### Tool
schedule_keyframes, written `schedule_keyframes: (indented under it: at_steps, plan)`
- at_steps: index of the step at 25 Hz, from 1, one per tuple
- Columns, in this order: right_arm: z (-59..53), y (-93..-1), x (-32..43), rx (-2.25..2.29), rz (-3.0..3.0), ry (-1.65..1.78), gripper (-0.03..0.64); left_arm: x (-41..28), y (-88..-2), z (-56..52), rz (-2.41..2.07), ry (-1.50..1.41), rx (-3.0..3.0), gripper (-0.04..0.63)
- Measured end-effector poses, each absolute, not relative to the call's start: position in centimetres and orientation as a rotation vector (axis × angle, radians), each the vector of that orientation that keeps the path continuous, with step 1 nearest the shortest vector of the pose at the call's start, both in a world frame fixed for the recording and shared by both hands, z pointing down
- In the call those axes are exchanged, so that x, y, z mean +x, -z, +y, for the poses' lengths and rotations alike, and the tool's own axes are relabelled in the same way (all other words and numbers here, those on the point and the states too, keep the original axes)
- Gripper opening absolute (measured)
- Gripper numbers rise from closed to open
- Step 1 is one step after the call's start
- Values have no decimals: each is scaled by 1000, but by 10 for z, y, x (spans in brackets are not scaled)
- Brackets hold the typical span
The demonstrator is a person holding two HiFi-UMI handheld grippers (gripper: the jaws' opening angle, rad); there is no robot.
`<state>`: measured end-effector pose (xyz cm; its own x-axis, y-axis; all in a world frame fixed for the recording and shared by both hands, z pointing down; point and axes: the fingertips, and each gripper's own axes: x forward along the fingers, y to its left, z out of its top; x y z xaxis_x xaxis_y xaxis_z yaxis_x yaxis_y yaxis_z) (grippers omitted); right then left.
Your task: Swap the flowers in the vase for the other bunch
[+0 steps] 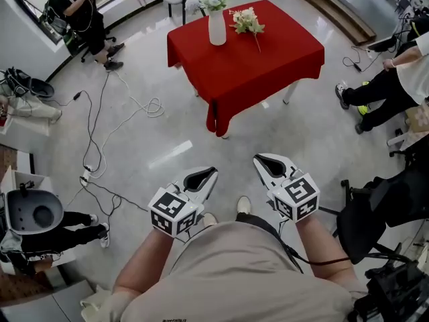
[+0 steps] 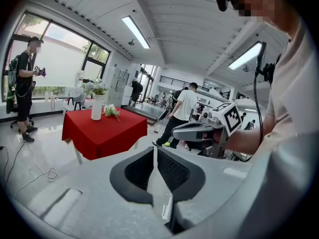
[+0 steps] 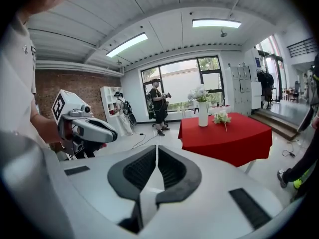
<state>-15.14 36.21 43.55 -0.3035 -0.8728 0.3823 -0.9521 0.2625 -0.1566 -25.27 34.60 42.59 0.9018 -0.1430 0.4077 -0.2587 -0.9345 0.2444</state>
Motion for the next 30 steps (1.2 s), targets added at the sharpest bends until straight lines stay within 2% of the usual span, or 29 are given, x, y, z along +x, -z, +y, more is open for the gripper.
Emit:
schedule_keyframes:
  at_steps: [5, 16, 23, 30]
  plan:
    - [361, -436, -116, 1713, -2351, -516, 81, -216, -428, 343, -328, -560, 2783, 9]
    - [328, -453, -44, 1743, -2339, -555, 104, -155, -433, 312, -389, -533, 2751, 8]
    - [241, -461, -10, 1752, -2315, -550, 143, -126, -442, 230, -366, -520, 2755, 8]
    - [120, -436, 10, 1717, -2308, -479, 153, -86, -426, 122, -274, -523, 2802, 8]
